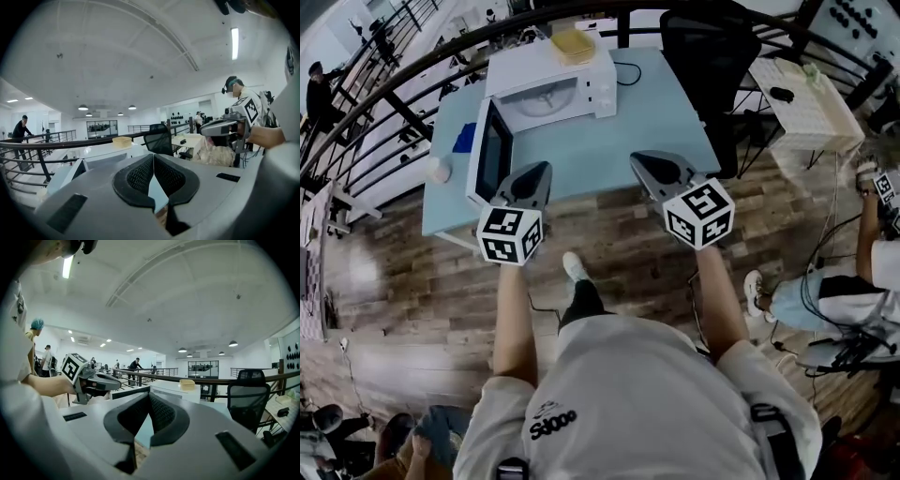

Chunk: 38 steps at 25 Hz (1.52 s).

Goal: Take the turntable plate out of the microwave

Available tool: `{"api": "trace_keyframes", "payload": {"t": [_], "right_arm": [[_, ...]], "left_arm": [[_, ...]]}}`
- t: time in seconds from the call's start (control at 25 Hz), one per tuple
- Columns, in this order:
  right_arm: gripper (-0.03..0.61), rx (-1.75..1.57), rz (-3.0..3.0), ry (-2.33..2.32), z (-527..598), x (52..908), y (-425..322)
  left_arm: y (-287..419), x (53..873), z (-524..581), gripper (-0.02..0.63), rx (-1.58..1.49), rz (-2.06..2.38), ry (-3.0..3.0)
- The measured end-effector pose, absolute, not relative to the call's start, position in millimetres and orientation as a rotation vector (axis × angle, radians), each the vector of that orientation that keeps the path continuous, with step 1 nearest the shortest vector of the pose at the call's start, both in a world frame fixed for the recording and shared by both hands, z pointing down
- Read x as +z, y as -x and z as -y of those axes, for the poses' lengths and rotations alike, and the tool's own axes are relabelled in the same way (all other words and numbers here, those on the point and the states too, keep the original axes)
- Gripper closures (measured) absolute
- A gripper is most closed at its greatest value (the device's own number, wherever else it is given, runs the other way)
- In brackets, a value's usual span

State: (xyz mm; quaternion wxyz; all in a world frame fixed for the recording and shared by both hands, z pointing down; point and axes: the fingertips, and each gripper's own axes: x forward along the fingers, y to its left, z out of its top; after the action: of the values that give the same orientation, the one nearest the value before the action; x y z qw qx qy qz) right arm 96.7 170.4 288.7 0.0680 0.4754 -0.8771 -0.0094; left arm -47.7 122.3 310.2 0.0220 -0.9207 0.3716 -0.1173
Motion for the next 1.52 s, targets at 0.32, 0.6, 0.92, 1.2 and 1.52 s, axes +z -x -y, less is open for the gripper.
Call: {"api": "trace_keyframes", "payload": {"t": [0.32,0.6,0.92,1.2,1.52], "right_arm": [[0.572,-0.039,2.589,-1.474,-53,280,-92],[0.572,0.036,2.534,-1.508,50,279,-72],[0.572,0.139,2.52,-1.485,143,310,-45],[0.572,0.233,2.569,-1.361,200,343,-45],[0.572,0.237,2.611,-1.117,237,370,-52]], "left_arm": [[52,302,12,0.594,-0.343,-1.148,2.821],[70,302,119,0.594,-0.39,-1.147,2.844],[83,333,200,0.595,-0.441,-1.189,2.907],[83,364,235,0.595,-0.505,-1.322,2.905],[78,396,245,0.595,-0.505,-1.552,2.93]]}}
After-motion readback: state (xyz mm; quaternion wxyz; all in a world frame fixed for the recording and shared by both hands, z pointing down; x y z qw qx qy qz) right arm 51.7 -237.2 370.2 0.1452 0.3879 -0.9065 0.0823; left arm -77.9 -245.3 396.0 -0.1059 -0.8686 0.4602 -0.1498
